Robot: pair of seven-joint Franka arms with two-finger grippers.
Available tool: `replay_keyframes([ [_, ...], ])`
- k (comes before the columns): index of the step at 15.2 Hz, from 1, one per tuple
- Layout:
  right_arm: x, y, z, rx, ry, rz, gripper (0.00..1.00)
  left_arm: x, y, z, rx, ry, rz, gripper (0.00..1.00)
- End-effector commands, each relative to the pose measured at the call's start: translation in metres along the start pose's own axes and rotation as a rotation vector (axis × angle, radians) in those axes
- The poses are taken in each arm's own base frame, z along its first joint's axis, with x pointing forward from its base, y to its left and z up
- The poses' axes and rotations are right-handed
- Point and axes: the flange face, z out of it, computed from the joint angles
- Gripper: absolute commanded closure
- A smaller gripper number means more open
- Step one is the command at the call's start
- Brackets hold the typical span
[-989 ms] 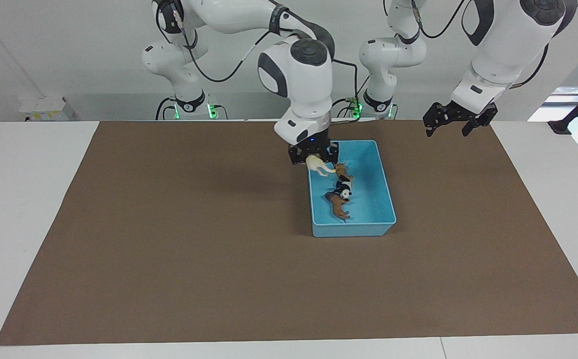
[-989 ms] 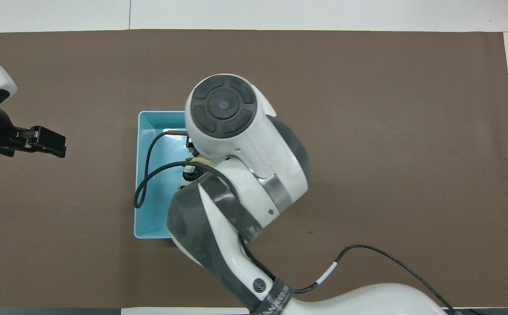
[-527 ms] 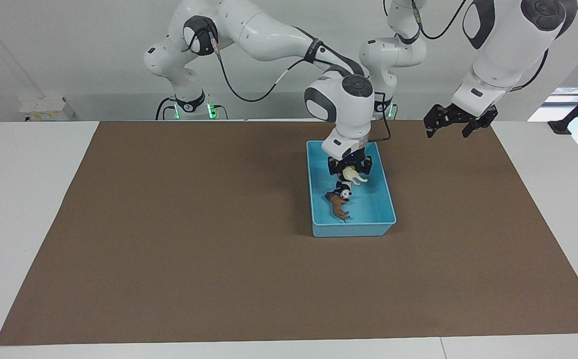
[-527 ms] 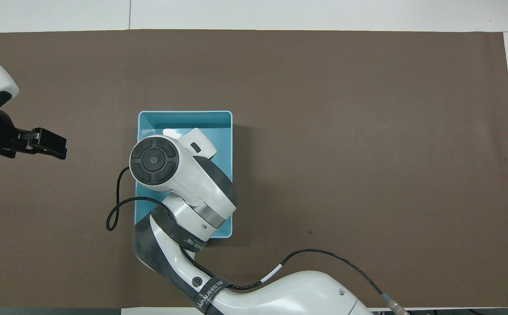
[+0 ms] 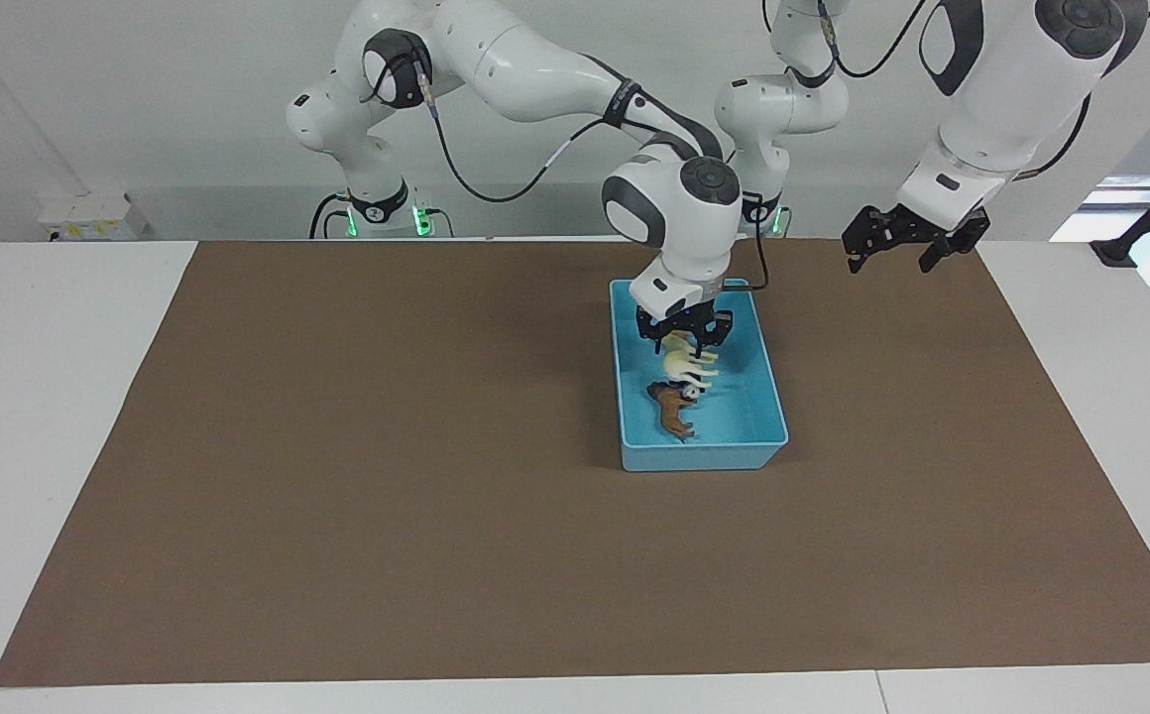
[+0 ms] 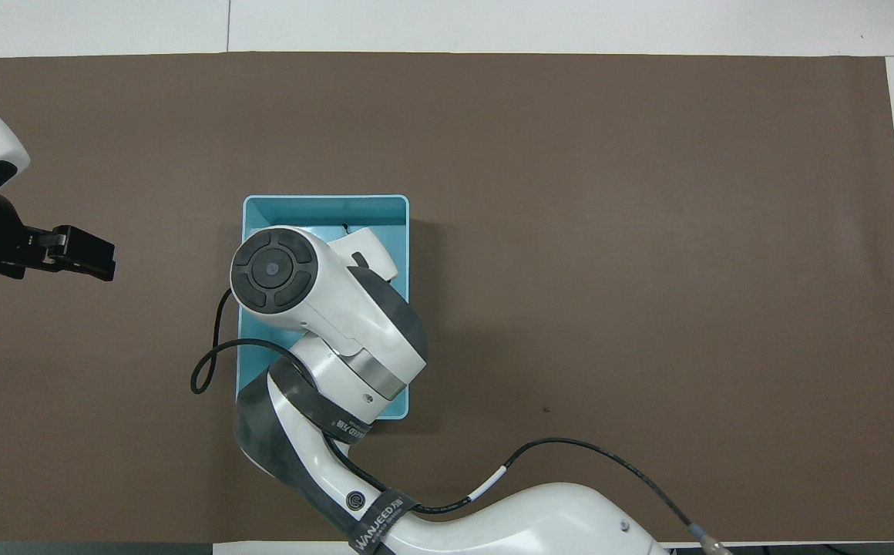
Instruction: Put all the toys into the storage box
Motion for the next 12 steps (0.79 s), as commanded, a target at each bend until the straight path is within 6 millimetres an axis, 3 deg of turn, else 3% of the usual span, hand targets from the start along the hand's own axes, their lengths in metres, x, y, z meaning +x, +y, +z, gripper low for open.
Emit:
replay_keyframes([
  [1, 0.027, 0.037, -0.067, 0.031, 0.002, 0.068, 0.00, -0.008, -0.003, -0.001, 0.002, 0.007, 0.003, 0.00],
  [4, 0.066, 0.093, -0.145, 0.086, 0.052, 0.134, 0.00, -0.008, -0.003, -0.001, 0.002, 0.007, 0.003, 0.00],
  [7, 0.112, 0.168, -0.196, 0.060, 0.105, 0.034, 0.00, -0.008, -0.003, -0.001, 0.002, 0.007, 0.001, 0.00],
  [9, 0.156, 0.244, -0.229, 0.053, 0.152, -0.044, 0.00, -0.008, -0.002, -0.001, 0.002, 0.007, 0.004, 0.00],
  [12, 0.210, 0.365, -0.249, 0.013, 0.171, -0.272, 0.00, -0.008, -0.003, -0.001, 0.002, 0.007, 0.003, 0.00],
])
